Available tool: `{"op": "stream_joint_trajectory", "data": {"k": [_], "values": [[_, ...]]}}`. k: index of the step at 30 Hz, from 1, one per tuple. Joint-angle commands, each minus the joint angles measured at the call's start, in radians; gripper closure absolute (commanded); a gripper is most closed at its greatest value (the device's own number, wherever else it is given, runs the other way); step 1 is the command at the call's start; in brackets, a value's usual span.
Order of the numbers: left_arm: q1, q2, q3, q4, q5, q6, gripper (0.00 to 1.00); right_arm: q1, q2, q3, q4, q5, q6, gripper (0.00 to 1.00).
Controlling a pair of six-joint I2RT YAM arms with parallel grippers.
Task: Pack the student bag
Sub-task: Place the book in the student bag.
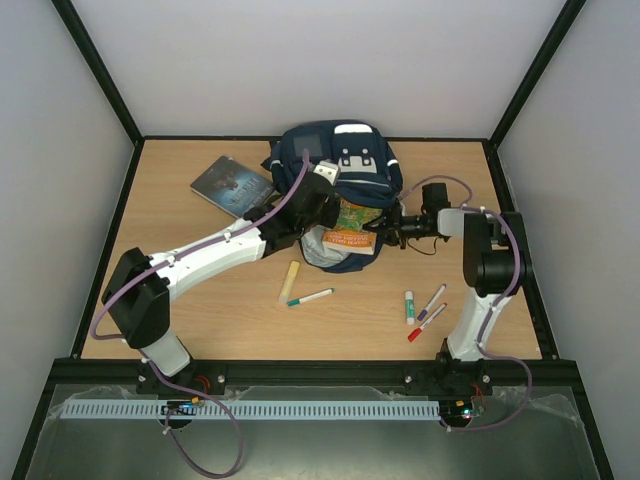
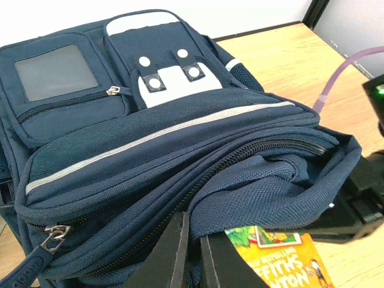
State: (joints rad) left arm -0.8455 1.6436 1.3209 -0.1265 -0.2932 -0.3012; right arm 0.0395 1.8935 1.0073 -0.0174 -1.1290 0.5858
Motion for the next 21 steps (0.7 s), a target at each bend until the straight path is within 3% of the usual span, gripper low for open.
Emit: {"op": "stream_joint_trajectory", "data": {"k": [1,6,16,21], "values": [[-0.011,-0.027,0.015,0.112,0.048,-0.028,0.98,0.025,0.096,0.129,-0.090,0.074,-0.098,0.93],[-0.011,-0.035,-0.008,0.118,0.037,-0.033,0.98,0.026,0.110,0.188,-0.197,0.126,-0.164,0.82],[-0.011,-0.042,-0.020,0.119,0.027,-0.023,0.98,0.026,-0.004,0.211,-0.365,0.256,-0.313,0.42],[-0.010,-0.051,-0.029,0.117,0.019,-0.013,0.98,0.027,-0.125,0.172,-0.437,0.347,-0.404,0.35]]}}
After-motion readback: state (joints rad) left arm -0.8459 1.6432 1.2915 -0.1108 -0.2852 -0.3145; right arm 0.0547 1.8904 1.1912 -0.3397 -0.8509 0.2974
